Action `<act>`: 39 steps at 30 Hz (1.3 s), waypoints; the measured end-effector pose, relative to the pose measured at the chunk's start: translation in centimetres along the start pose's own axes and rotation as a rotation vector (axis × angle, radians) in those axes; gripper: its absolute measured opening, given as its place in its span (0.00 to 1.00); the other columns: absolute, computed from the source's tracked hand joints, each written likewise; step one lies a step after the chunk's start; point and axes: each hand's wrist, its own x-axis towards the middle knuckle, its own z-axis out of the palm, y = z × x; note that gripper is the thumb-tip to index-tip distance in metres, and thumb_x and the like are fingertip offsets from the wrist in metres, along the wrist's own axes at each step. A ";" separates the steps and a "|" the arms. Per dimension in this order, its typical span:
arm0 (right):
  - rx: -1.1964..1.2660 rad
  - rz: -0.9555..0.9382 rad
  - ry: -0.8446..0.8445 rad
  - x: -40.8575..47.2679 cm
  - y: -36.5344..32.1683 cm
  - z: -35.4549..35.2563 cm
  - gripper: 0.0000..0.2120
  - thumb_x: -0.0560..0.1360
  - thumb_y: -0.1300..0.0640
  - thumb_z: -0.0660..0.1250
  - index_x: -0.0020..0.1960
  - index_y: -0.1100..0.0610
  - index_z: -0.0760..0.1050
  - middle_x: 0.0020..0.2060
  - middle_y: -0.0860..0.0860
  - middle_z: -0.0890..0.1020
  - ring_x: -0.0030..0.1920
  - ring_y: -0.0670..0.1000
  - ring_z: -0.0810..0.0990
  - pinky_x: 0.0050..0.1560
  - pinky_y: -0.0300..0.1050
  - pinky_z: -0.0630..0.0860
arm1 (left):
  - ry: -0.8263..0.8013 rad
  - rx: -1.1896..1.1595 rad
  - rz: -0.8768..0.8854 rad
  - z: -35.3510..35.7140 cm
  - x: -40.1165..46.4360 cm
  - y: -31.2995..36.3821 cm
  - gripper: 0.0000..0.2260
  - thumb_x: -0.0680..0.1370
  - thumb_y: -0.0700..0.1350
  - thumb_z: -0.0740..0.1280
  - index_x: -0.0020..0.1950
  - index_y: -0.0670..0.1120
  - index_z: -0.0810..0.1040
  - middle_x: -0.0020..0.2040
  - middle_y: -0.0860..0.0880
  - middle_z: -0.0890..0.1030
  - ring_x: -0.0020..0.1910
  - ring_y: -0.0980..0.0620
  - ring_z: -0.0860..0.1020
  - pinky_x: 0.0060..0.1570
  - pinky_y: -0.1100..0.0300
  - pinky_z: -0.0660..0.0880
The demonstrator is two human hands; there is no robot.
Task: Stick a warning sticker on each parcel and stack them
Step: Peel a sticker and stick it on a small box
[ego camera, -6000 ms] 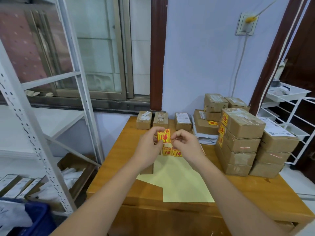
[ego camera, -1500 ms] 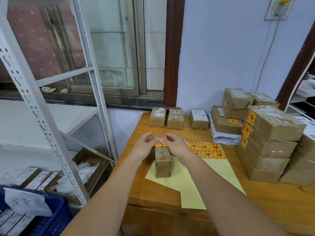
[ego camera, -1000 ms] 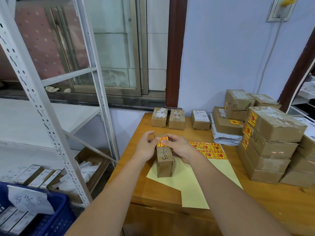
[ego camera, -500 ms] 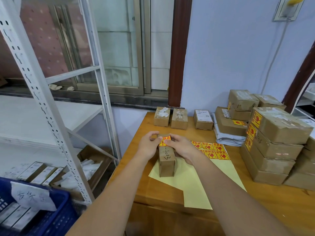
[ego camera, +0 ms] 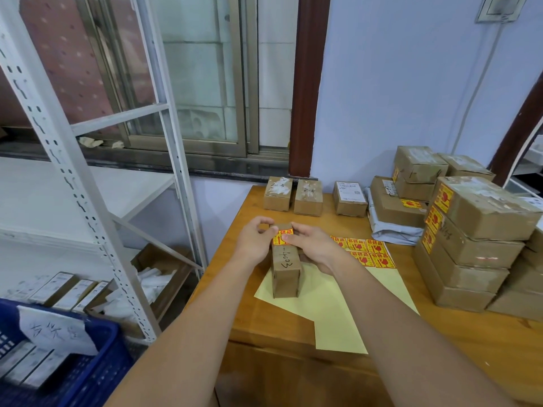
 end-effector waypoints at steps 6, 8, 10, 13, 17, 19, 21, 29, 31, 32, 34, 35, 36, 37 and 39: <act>0.002 -0.005 0.020 -0.2 -0.2 0.3 0.07 0.81 0.58 0.68 0.47 0.47 0.76 0.40 0.38 0.79 0.46 0.45 0.81 0.59 0.52 0.79 | 0.007 0.020 0.016 0.1 -0.5 0.2 0.09 0.84 0.50 0.65 0.63 0.54 0.78 0.60 0.49 0.79 0.54 0.53 0.77 0.47 0.58 0.77; 0.008 -0.002 0.013 -0.2 -0.1 0.4 0.08 0.81 0.58 0.67 0.47 0.46 0.76 0.42 0.40 0.79 0.47 0.45 0.81 0.56 0.49 0.80 | -0.020 -0.002 0.015 0.0 -1.0 0.2 0.11 0.85 0.51 0.63 0.67 0.55 0.76 0.63 0.49 0.79 0.57 0.53 0.76 0.46 0.61 0.75; 0.005 -0.006 0.017 -0.2 0.1 0.4 0.07 0.82 0.57 0.67 0.50 0.44 0.76 0.42 0.39 0.80 0.48 0.45 0.82 0.56 0.49 0.80 | -0.085 -0.092 -0.026 -0.3 -1.7 0.0 0.16 0.85 0.53 0.63 0.73 0.56 0.73 0.68 0.50 0.76 0.63 0.52 0.74 0.50 0.61 0.73; 0.011 -0.014 0.023 0.2 0.5 0.4 0.06 0.81 0.55 0.68 0.50 0.44 0.77 0.44 0.40 0.83 0.50 0.47 0.83 0.59 0.51 0.80 | -0.171 -0.232 -0.085 -0.2 -2.8 -0.3 0.23 0.84 0.54 0.66 0.78 0.58 0.66 0.64 0.53 0.75 0.57 0.57 0.76 0.49 0.64 0.73; 0.031 -0.019 -0.026 0.4 1.0 0.3 0.11 0.81 0.53 0.67 0.63 0.48 0.80 0.56 0.47 0.86 0.56 0.50 0.84 0.59 0.51 0.81 | -0.141 -0.428 -0.129 0.8 -3.7 -0.5 0.09 0.85 0.46 0.65 0.60 0.59 0.77 0.51 0.57 0.82 0.49 0.59 0.82 0.44 0.64 0.78; 0.044 -0.020 -0.032 0.4 1.3 0.1 0.11 0.81 0.53 0.68 0.63 0.47 0.80 0.56 0.46 0.86 0.57 0.49 0.84 0.60 0.52 0.81 | -0.132 -0.449 -0.124 1.0 -3.7 -0.6 0.09 0.85 0.46 0.65 0.62 0.59 0.78 0.53 0.54 0.85 0.51 0.54 0.84 0.48 0.60 0.80; 0.058 -0.021 -0.029 0.4 1.3 0.0 0.10 0.81 0.53 0.68 0.61 0.47 0.81 0.55 0.46 0.86 0.57 0.49 0.84 0.61 0.53 0.81 | -0.127 -0.451 -0.113 1.1 -3.7 -0.6 0.11 0.85 0.46 0.64 0.66 0.59 0.75 0.55 0.54 0.84 0.53 0.54 0.84 0.49 0.59 0.81; 0.118 -0.023 -0.059 0.4 1.5 0.2 0.10 0.78 0.54 0.71 0.59 0.46 0.81 0.55 0.45 0.86 0.57 0.49 0.84 0.63 0.54 0.79 | -0.035 -0.533 -0.171 1.7 -3.7 -1.0 0.22 0.82 0.48 0.69 0.77 0.52 0.72 0.64 0.51 0.82 0.57 0.51 0.84 0.58 0.51 0.82; 0.136 -0.056 -0.054 0.4 1.8 0.2 0.13 0.76 0.53 0.75 0.60 0.45 0.80 0.54 0.41 0.85 0.57 0.47 0.84 0.63 0.52 0.80 | -0.032 -0.553 -0.173 1.7 -3.7 -1.1 0.23 0.82 0.49 0.70 0.77 0.53 0.72 0.64 0.50 0.83 0.56 0.51 0.84 0.58 0.50 0.82; 0.142 -0.062 -0.053 0.4 1.9 0.2 0.13 0.76 0.54 0.75 0.59 0.45 0.80 0.53 0.40 0.85 0.57 0.46 0.84 0.62 0.51 0.80 | -0.036 -0.558 -0.175 1.7 -3.7 -1.1 0.23 0.82 0.49 0.70 0.77 0.53 0.72 0.63 0.50 0.83 0.56 0.51 0.85 0.57 0.50 0.82; 0.161 -0.048 -0.074 0.4 1.9 0.0 0.13 0.77 0.57 0.74 0.59 0.44 0.80 0.53 0.40 0.85 0.57 0.47 0.84 0.61 0.50 0.80 | -0.043 -0.550 -0.177 1.6 -3.7 -0.9 0.22 0.82 0.49 0.70 0.76 0.54 0.73 0.62 0.50 0.84 0.55 0.51 0.85 0.56 0.51 0.83; 0.169 -0.036 -0.087 0.4 1.8 0.0 0.13 0.77 0.58 0.73 0.59 0.44 0.80 0.54 0.41 0.85 0.57 0.47 0.84 0.61 0.50 0.80 | -0.043 -0.534 -0.173 1.6 -3.8 -0.9 0.22 0.82 0.49 0.69 0.76 0.55 0.73 0.62 0.49 0.84 0.55 0.51 0.85 0.56 0.51 0.83; 0.171 -0.028 -0.098 0.5 1.8 -0.1 0.13 0.77 0.58 0.73 0.59 0.44 0.80 0.55 0.42 0.85 0.57 0.48 0.84 0.61 0.51 0.80 | -0.039 -0.514 -0.166 1.6 -3.8 -0.9 0.22 0.82 0.50 0.69 0.76 0.56 0.73 0.63 0.49 0.83 0.55 0.50 0.85 0.56 0.50 0.82; 0.172 -0.018 -0.100 0.6 1.8 -0.2 0.13 0.78 0.59 0.72 0.59 0.44 0.80 0.55 0.42 0.85 0.57 0.48 0.84 0.61 0.51 0.80 | -0.032 -0.486 -0.155 1.8 -3.8 -0.9 0.22 0.81 0.52 0.69 0.75 0.57 0.73 0.64 0.48 0.82 0.56 0.50 0.84 0.57 0.49 0.82; 0.182 0.005 -0.093 0.7 1.8 -0.4 0.13 0.78 0.60 0.71 0.57 0.43 0.81 0.54 0.43 0.86 0.58 0.50 0.84 0.64 0.54 0.79 | -0.018 -0.432 -0.150 2.1 -3.6 -1.3 0.23 0.79 0.57 0.69 0.74 0.60 0.74 0.67 0.47 0.79 0.57 0.49 0.84 0.58 0.47 0.82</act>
